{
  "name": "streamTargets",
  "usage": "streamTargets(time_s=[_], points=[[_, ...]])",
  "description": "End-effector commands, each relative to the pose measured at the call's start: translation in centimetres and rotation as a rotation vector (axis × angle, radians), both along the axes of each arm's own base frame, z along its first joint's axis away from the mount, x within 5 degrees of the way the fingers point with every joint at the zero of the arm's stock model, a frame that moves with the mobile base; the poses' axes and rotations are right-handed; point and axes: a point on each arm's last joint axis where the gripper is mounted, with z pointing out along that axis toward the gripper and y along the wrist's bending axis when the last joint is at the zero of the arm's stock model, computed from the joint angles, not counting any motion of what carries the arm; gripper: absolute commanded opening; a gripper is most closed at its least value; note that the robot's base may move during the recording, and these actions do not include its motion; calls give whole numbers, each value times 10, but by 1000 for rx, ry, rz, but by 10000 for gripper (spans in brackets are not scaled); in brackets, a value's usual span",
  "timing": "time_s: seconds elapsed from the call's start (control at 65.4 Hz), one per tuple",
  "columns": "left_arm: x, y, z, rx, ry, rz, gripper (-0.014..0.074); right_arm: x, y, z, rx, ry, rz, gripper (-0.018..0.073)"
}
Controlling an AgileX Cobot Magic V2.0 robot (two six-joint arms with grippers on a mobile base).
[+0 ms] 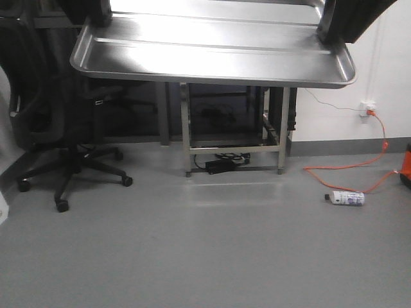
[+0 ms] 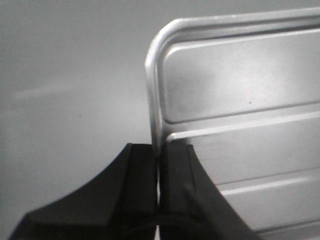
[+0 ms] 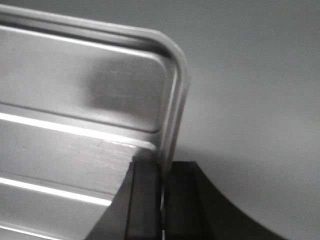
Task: Grab silver tray and place in blue box
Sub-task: 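Keep holding the tray while the base drives to the blue bin shelf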
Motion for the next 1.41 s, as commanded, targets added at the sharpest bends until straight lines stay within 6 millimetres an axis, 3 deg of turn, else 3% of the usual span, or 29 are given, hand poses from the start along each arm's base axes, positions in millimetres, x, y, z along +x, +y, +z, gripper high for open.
streamTargets(time_s=[0.0,1.391], points=[[-7,8,19,2,-60,-31,-98,-1,-5,27,8,-147,11,57],[-7,8,19,2,-60,-31,-105,-1,-5,27,9,-148,11,57]])
